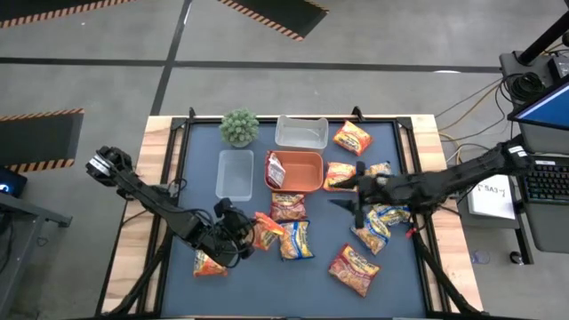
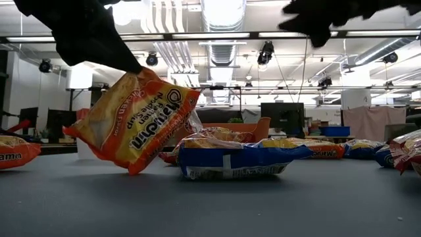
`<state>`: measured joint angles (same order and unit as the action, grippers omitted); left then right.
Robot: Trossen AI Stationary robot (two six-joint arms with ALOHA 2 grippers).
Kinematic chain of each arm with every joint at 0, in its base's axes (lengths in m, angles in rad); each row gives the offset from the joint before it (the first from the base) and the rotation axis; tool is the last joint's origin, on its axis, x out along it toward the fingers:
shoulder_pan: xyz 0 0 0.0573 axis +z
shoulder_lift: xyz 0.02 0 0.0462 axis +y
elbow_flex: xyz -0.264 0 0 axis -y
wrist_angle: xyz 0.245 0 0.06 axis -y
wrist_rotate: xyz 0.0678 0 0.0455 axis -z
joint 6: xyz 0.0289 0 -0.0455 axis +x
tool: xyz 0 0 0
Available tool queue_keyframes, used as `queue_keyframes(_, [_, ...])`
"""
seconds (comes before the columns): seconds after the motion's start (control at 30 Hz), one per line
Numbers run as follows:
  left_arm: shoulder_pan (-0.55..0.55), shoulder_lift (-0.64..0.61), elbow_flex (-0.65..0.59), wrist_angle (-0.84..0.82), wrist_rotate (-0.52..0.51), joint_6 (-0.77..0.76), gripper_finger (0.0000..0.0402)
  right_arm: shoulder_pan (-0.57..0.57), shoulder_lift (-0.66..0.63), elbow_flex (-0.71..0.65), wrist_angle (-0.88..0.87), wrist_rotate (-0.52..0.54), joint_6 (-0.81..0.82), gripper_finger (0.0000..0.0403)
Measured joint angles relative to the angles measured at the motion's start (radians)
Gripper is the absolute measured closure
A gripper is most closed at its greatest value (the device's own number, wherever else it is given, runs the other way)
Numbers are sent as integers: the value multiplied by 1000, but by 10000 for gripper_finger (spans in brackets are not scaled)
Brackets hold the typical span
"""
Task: Sort Maruchan noodles
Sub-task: Put the orange noodle pack into the transparent bin
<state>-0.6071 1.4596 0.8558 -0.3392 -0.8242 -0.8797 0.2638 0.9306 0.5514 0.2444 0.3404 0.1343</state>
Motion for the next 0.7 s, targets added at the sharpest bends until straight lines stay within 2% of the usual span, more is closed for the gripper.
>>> queue_keyframes(0.17, [-1, 11, 0, -1, 0, 7, 401, -1, 250, 18, 205, 0, 17, 209])
queue_keyframes(0.23, [-1, 12, 0, -2, 0, 7, 401, -1, 337, 57, 234, -1, 34, 209])
queue_keyframes(0.5, [-2, 12, 0, -5, 2, 7, 401, -3, 597, 271, 216, -16, 71, 209])
queue_keyframes(0.7, [-3, 12, 0, -7, 3, 16, 401, -2, 706, 429, 89, -114, 132, 209])
